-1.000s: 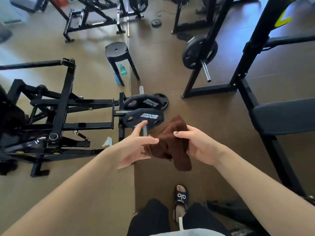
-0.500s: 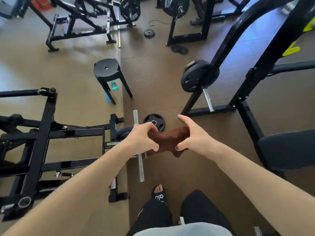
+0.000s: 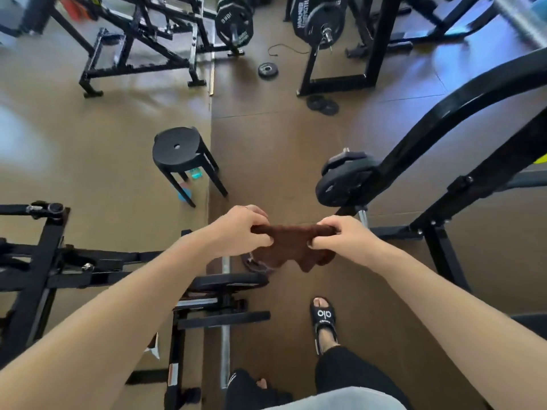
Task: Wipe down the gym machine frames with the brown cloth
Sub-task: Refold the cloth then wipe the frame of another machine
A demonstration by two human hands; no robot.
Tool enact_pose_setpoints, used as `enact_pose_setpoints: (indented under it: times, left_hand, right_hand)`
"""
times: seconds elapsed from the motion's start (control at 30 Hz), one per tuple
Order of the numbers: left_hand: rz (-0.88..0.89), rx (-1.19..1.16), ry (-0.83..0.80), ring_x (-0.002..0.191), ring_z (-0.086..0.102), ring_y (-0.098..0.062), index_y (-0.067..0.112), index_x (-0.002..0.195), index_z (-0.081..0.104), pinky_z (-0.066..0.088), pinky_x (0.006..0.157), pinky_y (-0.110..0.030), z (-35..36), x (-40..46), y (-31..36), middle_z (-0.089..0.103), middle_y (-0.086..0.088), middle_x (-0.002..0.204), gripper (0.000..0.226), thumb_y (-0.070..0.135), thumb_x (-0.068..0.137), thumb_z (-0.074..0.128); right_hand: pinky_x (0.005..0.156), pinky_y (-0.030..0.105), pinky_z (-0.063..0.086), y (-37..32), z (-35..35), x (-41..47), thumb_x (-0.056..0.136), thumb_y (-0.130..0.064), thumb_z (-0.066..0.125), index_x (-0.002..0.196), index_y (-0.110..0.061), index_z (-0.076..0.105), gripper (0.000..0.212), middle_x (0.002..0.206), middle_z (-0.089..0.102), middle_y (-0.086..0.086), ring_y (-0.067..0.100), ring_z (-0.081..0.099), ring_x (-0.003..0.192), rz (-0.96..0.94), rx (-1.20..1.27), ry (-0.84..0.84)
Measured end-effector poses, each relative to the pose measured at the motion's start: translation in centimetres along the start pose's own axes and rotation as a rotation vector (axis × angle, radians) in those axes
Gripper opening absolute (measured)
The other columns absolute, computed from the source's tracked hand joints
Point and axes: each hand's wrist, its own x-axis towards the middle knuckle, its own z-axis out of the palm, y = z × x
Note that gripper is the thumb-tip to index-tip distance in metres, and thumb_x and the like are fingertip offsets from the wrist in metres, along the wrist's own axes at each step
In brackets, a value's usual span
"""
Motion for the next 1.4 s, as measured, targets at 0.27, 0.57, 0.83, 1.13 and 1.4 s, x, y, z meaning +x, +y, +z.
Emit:
enact_pose_setpoints:
  times: [0.27, 0.57, 0.83, 1.13, 1.4]
  left_hand:
    - [-0.247, -0.678, 0.275, 0.092, 0.068, -0.014, 0.020, 0.100, 0.071, 0.050, 0.086, -0.029, -5.2, 7.1, 1.0, 0.073, -0.004, 0.096, 0.025, 0.044, 0.098, 0.063]
    - [-0.470, -0.743, 0.558, 0.094, 0.070, -0.021, 0.019, 0.098, 0.058, 0.062, 0.082, -0.046, -7.8, 11.3, -1.8, 0.071, -0.003, 0.098, 0.024, 0.043, 0.102, 0.057]
    - [-0.530, -1.095, 0.532, 0.105, 0.066, -0.017, 0.019, 0.118, 0.045, 0.062, 0.086, -0.035, -13.6, 16.4, -4.3, 0.063, -0.002, 0.115, 0.050, 0.061, 0.094, 0.060]
    - [-0.617, -1.226, 0.638, 0.100, 0.069, -0.019, 0.019, 0.114, 0.053, 0.062, 0.082, -0.035, -21.0, 22.7, -10.6, 0.069, -0.005, 0.112, 0.029, 0.038, 0.097, 0.067]
    - [-0.489, -1.588, 0.662, 0.081, 0.072, -0.013, 0.010, 0.108, 0.060, 0.058, 0.067, -0.027, -29.7, 31.0, -17.4, 0.068, -0.004, 0.096, 0.012, 0.013, 0.098, 0.053]
  right_hand:
    - [0.095, 0.051, 0.058, -3.9, -8.3, 11.5, 0.087, -0.030, 0.075, 0.117, -0.014, 0.072, 0.034, 0.112, 0.077, 0.008, 0.030, 0.073, 0.107, 0.129, 0.616, -0.119]
    - [0.086, 0.032, 0.055, -9.4, -7.2, 21.0, 0.093, -0.023, 0.075, 0.117, -0.022, 0.060, 0.029, 0.113, 0.068, -0.004, 0.020, 0.066, 0.104, -0.007, 0.057, 0.021]
    - [0.096, 0.003, 0.034, -16.0, -0.6, 24.6, 0.089, 0.001, 0.070, 0.157, -0.032, 0.027, 0.087, 0.150, 0.037, -0.017, 0.001, 0.038, 0.133, -0.288, -0.093, -0.255]
    - [0.094, 0.029, 0.058, -20.6, -4.1, 35.6, 0.081, 0.018, 0.058, 0.133, -0.028, 0.052, 0.069, 0.130, 0.060, -0.009, 0.016, 0.059, 0.125, -0.239, 0.261, -0.349]
    - [0.114, 0.041, 0.038, -23.0, -7.9, 55.9, 0.088, -0.041, 0.071, 0.143, -0.020, 0.047, 0.063, 0.139, 0.055, 0.003, 0.022, 0.053, 0.127, 0.190, 0.542, -0.650]
